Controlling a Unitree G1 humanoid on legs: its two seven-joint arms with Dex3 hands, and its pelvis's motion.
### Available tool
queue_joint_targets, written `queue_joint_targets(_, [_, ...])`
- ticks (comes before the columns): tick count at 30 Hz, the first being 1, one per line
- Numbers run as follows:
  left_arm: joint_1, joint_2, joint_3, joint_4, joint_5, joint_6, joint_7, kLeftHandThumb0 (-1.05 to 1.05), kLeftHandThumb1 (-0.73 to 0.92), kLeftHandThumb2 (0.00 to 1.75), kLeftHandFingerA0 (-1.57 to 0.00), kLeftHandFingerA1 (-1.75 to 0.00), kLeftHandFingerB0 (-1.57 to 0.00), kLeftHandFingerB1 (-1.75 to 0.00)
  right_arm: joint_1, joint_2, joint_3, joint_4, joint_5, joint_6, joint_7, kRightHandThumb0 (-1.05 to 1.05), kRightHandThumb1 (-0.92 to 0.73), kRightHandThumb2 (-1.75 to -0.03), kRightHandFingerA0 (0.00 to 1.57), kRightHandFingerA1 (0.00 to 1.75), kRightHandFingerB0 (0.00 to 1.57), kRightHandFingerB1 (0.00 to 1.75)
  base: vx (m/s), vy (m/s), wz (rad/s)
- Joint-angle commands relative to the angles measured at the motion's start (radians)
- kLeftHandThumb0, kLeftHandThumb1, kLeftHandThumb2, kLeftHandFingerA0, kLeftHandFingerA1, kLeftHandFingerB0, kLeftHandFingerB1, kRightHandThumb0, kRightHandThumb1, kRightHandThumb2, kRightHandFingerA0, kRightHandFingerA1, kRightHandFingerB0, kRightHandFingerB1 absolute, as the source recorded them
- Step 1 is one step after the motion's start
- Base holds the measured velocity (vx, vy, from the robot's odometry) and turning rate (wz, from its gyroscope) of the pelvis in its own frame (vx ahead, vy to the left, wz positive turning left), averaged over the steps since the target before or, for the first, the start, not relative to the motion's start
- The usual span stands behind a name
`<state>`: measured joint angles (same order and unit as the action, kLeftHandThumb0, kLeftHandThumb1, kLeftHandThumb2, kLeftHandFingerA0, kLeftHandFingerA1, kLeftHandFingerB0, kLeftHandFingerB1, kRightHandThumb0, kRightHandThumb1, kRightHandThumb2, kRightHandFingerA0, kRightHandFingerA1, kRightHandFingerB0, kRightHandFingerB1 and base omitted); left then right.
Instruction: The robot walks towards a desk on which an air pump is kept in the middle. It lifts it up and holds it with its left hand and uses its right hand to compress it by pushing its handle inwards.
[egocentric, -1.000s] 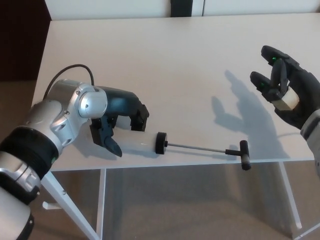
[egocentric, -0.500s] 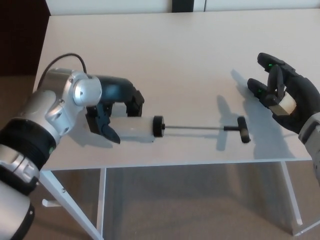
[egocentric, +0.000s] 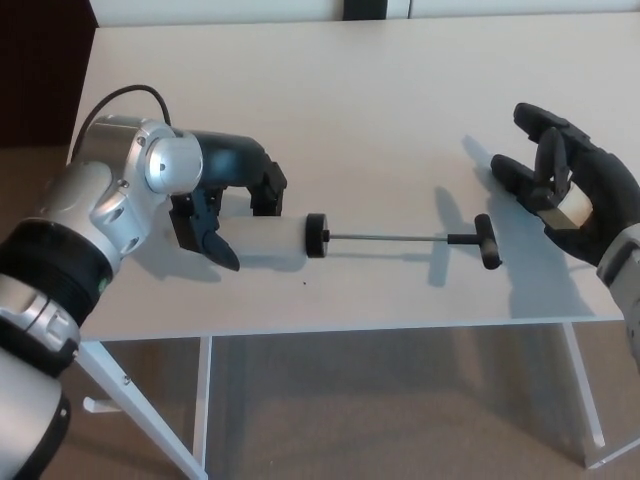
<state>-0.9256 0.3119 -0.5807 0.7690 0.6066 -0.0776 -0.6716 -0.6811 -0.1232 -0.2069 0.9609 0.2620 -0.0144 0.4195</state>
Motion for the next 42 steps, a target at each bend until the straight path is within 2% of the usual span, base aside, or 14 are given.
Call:
queue_joint_targets(1, [-0.003, -0.006, -0.006, -0.001, 0.010, 0.024, -0.019, -0.11, 0.75, 0.74, -0.93, -1.17, -0.78, -1.22, -0.005, -0.003, 0.004, -0.015, -0.009, -0.009, 0.004, -0.88, -0.81, -1.16, 0.03, 0.28, 0.10, 0.20, 0.00, 0.000, 0.00])
queue_joint_targets(8, [0.000, -0.024, -0.010, 0.011, 0.013, 0.015, -0.004, -0.13, 0.77, 0.77, -0.95, -1.16, -0.81, -1.23, -0.018, 0.009, -0.013, -0.027, 0.010, -0.005, -0.008, -0.88, -0.79, -1.14, 0.09, 0.36, 0.10, 0.25, 0.00, 0.000, 0.00])
queue_joint_targets(9, [0.002, -0.027, -0.010, 0.009, 0.012, 0.016, -0.005, -0.14, 0.77, 0.74, -0.93, -1.22, -0.82, -1.27, -0.018, 0.015, -0.016, -0.034, 0.014, -0.004, -0.010, -0.87, -0.92, -0.77, 0.12, 0.28, 0.10, 0.22, 0.00, 0.000, 0.00])
queue_joint_targets(10, [0.004, -0.030, -0.009, 0.007, 0.011, 0.018, -0.006, -0.14, 0.77, 0.74, -0.93, -1.22, -0.82, -1.27, -0.017, 0.019, -0.018, -0.039, 0.016, -0.003, -0.011, -0.87, -0.92, -0.77, 0.12, 0.28, 0.10, 0.22, 0.00, 0.000, 0.00])
queue_joint_targets(11, [0.003, -0.036, -0.010, 0.004, 0.013, 0.027, -0.007, -0.14, 0.76, 0.70, -0.89, -1.25, -0.76, -1.32, -0.015, 0.026, -0.020, -0.043, 0.020, 0.000, -0.013, -0.91, -0.79, -0.91, 0.11, 0.32, 0.06, 0.22, 0.00, 0.000, 0.00])
queue_joint_targets(15, [-0.004, -0.045, -0.013, -0.002, 0.020, 0.037, -0.008, -0.15, 0.77, 0.69, -0.89, -1.20, -0.73, -1.33, -0.002, 0.043, -0.024, -0.059, 0.024, 0.005, -0.014, -0.90, -0.80, -0.91, 0.11, 0.31, 0.06, 0.21, 0.00, 0.000, 0.00])
queue_joint_targets(16, [-0.008, -0.047, -0.013, -0.002, 0.021, 0.039, -0.008, -0.15, 0.78, 0.69, -0.88, -1.26, -0.72, -1.36, 0.009, 0.051, -0.028, -0.067, 0.030, 0.006, -0.012, -0.90, -0.81, -1.15, 0.10, 0.33, 0.10, 0.24, 0.00, 0.000, 0.00])
queue_joint_targets(24, [-0.026, -0.056, -0.014, 0.013, 0.026, 0.046, -0.005, -0.14, 0.75, 0.70, -0.93, -1.16, -0.74, -1.31, 0.073, 0.090, -0.038, -0.113, 0.043, 0.004, -0.003, -0.89, -0.80, -1.15, 0.08, 0.31, 0.10, 0.24, 0.00, 0.000, 0.00])
queue_joint_targets(25, [-0.025, -0.053, -0.011, 0.012, 0.023, 0.043, -0.005, -0.15, 0.75, 0.68, -0.86, -1.28, -0.71, -1.34, 0.085, 0.094, -0.039, -0.117, 0.043, 0.001, -0.001, -0.90, -0.82, -1.17, 0.09, 0.30, 0.09, 0.22, 0.00, 0.000, 0.00])
queue_joint_targets(32, [-0.033, -0.046, -0.004, 0.019, 0.021, 0.041, -0.002, -0.15, 0.73, 0.69, -0.87, -1.24, -0.72, -1.32, 0.114, 0.089, -0.046, -0.118, 0.042, -0.003, 0.010, -0.88, -0.82, -1.16, 0.07, 0.29, 0.10, 0.24, 0.00, 0.000, 0.00])
queue_joint_targets(36, [-0.033, -0.031, 0.002, 0.027, 0.019, 0.022, 0.007, -0.14, 0.70, 0.71, -0.88, -1.32, -0.74, -1.35, 0.122, 0.074, -0.051, -0.104, 0.040, -0.011, 0.026, -0.87, -0.81, -1.16, 0.05, 0.27, 0.09, 0.21, 0.00, 0.000, 0.00])
queue_joint_targets(39, [-0.034, -0.022, 0.004, 0.028, 0.020, 0.017, 0.006, -0.16, 0.68, 0.71, -0.87, -1.33, -0.75, -1.35, 0.128, 0.066, -0.056, -0.103, 0.041, -0.012, 0.028, -0.89, -0.80, -1.15, 0.07, 0.29, 0.09, 0.22, 0.00, 0.000, 0.00])
queue_joint_targets(41, [-0.035, -0.015, 0.005, 0.027, 0.022, 0.018, 0.004, -0.15, 0.69, 0.77, -0.92, -1.31, -0.76, -1.33, 0.128, 0.062, -0.061, -0.099, 0.044, -0.011, 0.024, -0.89, -0.80, -1.15, 0.08, 0.32, 0.09, 0.23, 0.00, 0.000, 0.00])
queue_joint_targets(42, [-0.035, -0.015, 0.005, 0.027, 0.022, 0.017, 0.004, -0.12, 0.70, 0.78, -0.92, -1.39, -0.77, -1.38, 0.128, 0.061, -0.062, -0.100, 0.044, -0.011, 0.023, -0.89, -0.80, -1.15, 0.09, 0.32, 0.10, 0.23, 0.00, 0.000, 0.00])
